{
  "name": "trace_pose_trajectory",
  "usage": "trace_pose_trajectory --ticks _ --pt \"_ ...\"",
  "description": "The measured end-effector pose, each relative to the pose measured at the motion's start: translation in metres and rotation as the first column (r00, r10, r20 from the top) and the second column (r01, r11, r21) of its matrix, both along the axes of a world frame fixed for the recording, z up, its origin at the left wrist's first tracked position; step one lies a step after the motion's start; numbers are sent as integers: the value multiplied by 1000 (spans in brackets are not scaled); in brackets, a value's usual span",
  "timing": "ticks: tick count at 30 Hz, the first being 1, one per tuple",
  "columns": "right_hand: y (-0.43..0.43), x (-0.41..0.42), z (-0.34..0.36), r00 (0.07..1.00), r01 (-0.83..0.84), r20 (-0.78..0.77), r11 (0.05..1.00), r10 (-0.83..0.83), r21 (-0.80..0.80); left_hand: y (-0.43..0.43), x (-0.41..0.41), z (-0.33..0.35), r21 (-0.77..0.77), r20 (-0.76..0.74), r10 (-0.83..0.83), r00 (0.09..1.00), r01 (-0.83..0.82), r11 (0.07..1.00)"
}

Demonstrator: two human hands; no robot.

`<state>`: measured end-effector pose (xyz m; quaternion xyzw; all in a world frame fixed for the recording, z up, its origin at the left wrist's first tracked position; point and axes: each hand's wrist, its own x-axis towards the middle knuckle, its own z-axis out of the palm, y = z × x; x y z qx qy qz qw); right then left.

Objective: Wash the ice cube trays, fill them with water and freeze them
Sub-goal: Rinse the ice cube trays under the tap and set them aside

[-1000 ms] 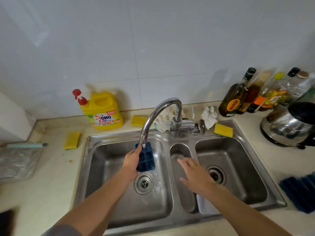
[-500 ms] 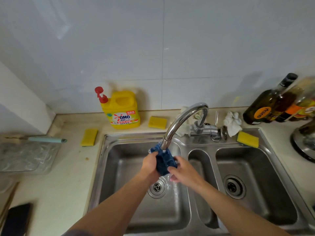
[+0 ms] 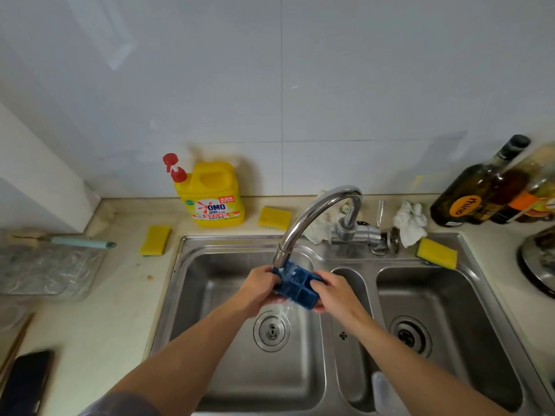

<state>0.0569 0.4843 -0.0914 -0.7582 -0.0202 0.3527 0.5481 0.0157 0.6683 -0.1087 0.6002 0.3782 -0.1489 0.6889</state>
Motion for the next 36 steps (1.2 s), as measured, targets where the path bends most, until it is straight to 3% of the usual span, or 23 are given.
trace_pose_trajectory --ticks 5,12,17,23,26,30,33,36 --pt "16 -4 -3 996 -85 -38 996 84 -8 5 1 -2 80 11 159 987 -159 984" --pt "47 -8 -12 997 20 70 997 -15 -69 8 -8 2 126 70 155 985 -163 979" --pt "62 -5 -14 984 -49 166 991 70 -127 16 -12 5 54 49 208 977 -211 976" --pt "64 2 -12 994 -19 106 996 28 -87 16 -20 8 -144 129 255 958 -236 961" --pt "65 1 -8 992 -77 91 995 83 -61 10 -19 7 -106 184 242 953 -225 968" --pt "61 -3 -4 988 -148 31 987 150 -58 13 -14 4 41 179 348 920 -360 932" --pt "56 -3 -5 992 -112 -55 994 111 -5 17 -10 1 156 181 253 950 -282 947" --pt "52 0 -9 995 -76 -67 995 72 -59 9 -9 3 182 169 223 960 -252 950"
